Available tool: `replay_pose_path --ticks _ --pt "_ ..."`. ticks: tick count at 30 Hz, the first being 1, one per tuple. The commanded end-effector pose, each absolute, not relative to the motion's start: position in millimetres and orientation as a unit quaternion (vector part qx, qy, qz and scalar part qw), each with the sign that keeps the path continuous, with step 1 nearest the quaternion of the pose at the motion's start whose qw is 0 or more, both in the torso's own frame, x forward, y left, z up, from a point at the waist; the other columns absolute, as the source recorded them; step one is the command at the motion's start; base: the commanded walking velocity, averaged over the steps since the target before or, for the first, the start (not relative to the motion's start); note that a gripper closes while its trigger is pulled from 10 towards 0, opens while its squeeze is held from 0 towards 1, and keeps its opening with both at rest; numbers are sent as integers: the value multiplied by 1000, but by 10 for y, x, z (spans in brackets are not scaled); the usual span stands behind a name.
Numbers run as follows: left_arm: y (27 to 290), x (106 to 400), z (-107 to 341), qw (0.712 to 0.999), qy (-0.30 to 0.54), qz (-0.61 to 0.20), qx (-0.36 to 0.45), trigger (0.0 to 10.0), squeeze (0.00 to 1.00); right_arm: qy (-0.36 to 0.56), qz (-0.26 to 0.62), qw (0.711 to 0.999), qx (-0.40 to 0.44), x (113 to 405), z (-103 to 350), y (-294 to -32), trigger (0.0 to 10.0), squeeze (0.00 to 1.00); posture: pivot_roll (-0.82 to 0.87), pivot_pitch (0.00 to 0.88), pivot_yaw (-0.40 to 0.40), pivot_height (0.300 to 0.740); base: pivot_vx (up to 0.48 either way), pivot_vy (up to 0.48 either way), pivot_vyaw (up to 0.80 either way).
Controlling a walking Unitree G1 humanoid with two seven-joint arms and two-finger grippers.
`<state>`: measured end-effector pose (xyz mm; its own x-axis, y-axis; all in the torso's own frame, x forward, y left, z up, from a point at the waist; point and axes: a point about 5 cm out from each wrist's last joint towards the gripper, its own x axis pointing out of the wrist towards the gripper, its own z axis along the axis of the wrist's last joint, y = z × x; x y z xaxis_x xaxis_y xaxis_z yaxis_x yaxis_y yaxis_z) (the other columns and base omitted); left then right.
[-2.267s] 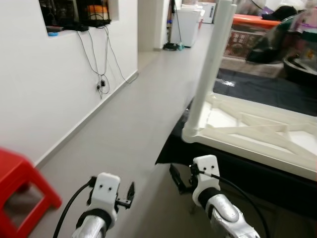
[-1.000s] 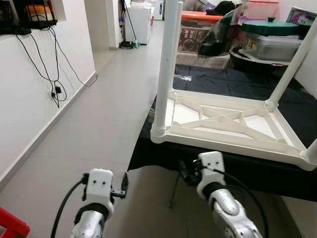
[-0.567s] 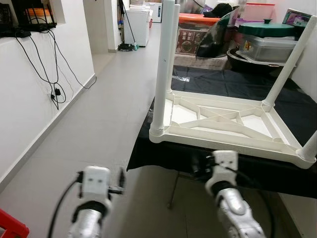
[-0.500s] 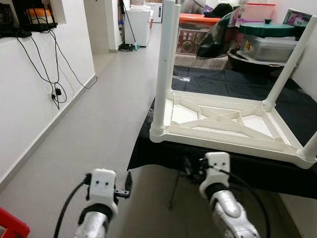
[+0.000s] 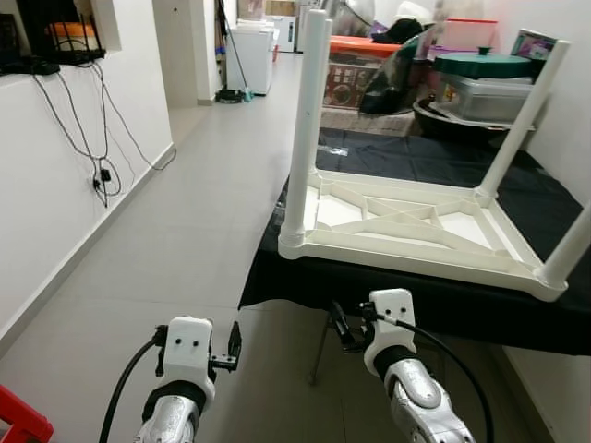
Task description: Building children table
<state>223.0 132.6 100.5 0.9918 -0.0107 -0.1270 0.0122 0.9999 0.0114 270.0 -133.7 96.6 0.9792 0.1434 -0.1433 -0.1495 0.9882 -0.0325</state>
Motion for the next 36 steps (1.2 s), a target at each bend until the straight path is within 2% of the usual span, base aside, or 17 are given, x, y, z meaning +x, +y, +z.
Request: replay_pose_path --ticks 1,17,36 --pt "1318 2234 963 997 70 -6 11 10000 0 69 79 994 -27 2707 963 -1322 10000 0 106 0 -70 740 0 0 0" --pt "1288 2250 971 998 68 -8 9 10000 0 73 85 993 -35 2727 965 -1318 10000 0 107 0 -80 740 0 0 0" --pt "1277 2262 992 998 65 -11 10 10000 0 75 89 992 -40 2742 974 -1301 10000 0 114 0 -80 740 -264 0 0"
